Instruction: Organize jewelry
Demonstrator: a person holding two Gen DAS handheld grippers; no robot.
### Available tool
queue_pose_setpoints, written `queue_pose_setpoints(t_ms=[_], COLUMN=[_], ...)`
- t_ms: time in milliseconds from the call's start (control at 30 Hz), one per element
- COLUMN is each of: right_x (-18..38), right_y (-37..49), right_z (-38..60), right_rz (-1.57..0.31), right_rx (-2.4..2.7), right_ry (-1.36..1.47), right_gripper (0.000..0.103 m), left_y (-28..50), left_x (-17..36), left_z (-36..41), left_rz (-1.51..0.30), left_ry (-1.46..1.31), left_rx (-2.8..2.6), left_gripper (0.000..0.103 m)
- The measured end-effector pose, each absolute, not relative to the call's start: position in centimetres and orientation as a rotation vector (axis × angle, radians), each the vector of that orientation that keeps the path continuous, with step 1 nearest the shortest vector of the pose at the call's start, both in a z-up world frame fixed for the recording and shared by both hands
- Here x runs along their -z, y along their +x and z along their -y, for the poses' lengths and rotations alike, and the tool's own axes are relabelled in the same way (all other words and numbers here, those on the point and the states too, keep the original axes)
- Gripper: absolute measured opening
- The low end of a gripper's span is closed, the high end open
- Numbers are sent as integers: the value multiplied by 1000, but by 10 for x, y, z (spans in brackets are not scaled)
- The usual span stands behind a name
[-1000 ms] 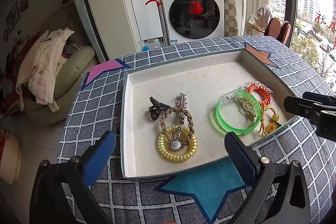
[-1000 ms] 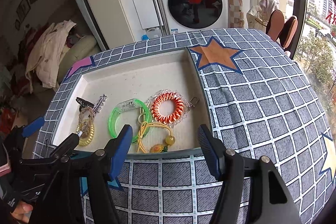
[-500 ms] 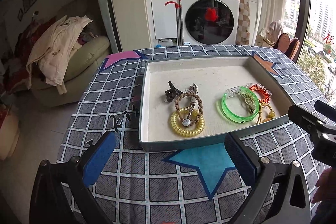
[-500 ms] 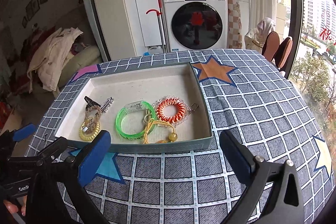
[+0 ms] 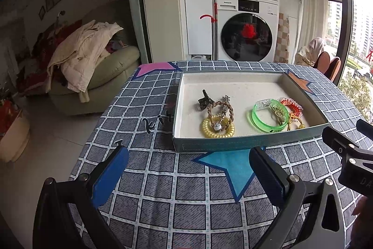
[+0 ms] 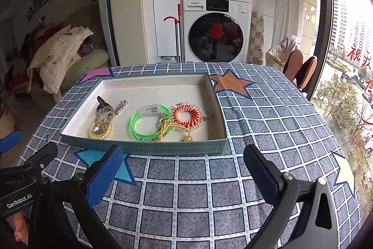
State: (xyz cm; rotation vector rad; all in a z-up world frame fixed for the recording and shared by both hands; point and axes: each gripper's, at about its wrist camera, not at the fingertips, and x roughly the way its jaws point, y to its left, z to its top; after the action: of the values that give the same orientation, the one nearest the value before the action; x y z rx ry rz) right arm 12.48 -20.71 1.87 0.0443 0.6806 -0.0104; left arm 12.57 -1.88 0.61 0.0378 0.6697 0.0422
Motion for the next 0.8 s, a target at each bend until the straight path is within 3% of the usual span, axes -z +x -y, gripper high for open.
queue_pose_setpoints(t_ms=[800], right_x=[-25], right_y=[117], right_z=[211], right_rz=[-674], right_rx=[27], right_ry=[53], right_gripper=[103], left_y=[121], left_x=[-5], left_z=[19], left_rz=[-678], left_ry=[47], left_rx=[-59], left_gripper=[103])
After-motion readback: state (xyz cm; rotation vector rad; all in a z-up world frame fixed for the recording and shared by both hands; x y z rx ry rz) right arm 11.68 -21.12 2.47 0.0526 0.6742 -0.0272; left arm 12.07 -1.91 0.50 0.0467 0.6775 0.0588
